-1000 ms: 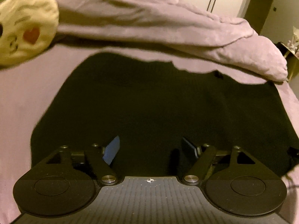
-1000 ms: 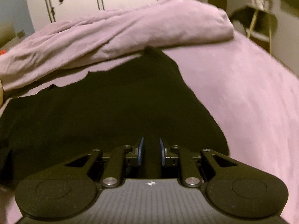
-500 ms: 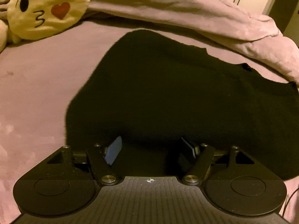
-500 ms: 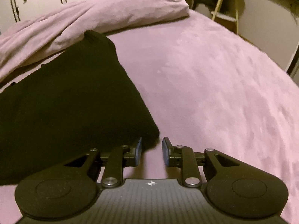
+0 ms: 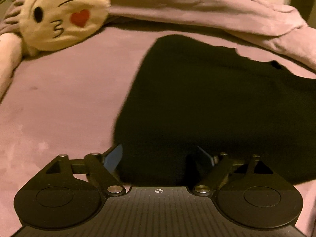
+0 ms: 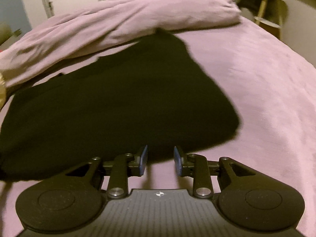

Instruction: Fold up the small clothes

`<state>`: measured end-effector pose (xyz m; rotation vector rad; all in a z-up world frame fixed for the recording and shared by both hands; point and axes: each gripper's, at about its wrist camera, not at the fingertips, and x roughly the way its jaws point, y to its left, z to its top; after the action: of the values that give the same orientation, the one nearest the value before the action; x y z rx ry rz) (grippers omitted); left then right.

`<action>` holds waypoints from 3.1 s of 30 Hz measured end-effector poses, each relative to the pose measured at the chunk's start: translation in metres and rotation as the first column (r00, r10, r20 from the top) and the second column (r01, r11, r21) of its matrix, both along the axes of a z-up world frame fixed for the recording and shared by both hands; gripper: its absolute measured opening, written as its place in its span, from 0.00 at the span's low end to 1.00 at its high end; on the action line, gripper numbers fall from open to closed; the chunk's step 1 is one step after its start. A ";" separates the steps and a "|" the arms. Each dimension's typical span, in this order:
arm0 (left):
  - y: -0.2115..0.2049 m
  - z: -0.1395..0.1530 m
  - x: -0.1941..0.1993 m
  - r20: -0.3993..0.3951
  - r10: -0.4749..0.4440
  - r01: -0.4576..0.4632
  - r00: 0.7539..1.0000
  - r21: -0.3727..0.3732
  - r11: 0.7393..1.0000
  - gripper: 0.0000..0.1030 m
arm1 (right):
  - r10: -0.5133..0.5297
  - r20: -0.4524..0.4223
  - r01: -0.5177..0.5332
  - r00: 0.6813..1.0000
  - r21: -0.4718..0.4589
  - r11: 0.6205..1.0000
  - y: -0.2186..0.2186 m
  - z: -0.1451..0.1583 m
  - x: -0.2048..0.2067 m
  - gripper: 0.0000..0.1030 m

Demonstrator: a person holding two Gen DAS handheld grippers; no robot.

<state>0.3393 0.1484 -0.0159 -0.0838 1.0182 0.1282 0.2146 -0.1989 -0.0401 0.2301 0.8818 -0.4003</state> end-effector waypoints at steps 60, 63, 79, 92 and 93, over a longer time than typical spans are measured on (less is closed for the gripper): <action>-0.017 0.054 0.098 0.107 -0.124 0.162 0.987 -0.561 0.812 0.28 | 0.284 0.131 -0.282 0.950 -0.035 0.959 0.085 -0.013 0.040 0.24; -0.064 0.078 0.088 0.158 -0.153 0.214 0.976 -0.523 0.825 0.21 | 0.256 0.151 -0.255 0.955 -0.026 0.967 0.072 -0.004 0.031 0.24; -0.182 0.048 0.027 0.142 -0.381 0.393 0.914 -0.543 0.742 0.45 | 0.130 0.153 -0.136 0.980 0.028 0.990 -0.018 0.014 -0.009 0.25; -0.045 0.015 -0.008 0.030 -0.095 0.100 0.995 -0.323 0.941 0.64 | 0.201 0.254 -0.289 0.946 0.388 0.875 0.029 0.026 0.082 0.57; -0.042 0.009 -0.010 0.016 -0.096 0.096 0.995 -0.305 0.948 0.64 | 0.188 0.236 -0.276 0.953 0.429 0.860 0.030 0.019 0.091 0.58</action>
<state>0.3295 0.1067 -0.0065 -0.3162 1.0330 -0.1197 0.3059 -0.1690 -0.0210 0.5823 0.7972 0.0662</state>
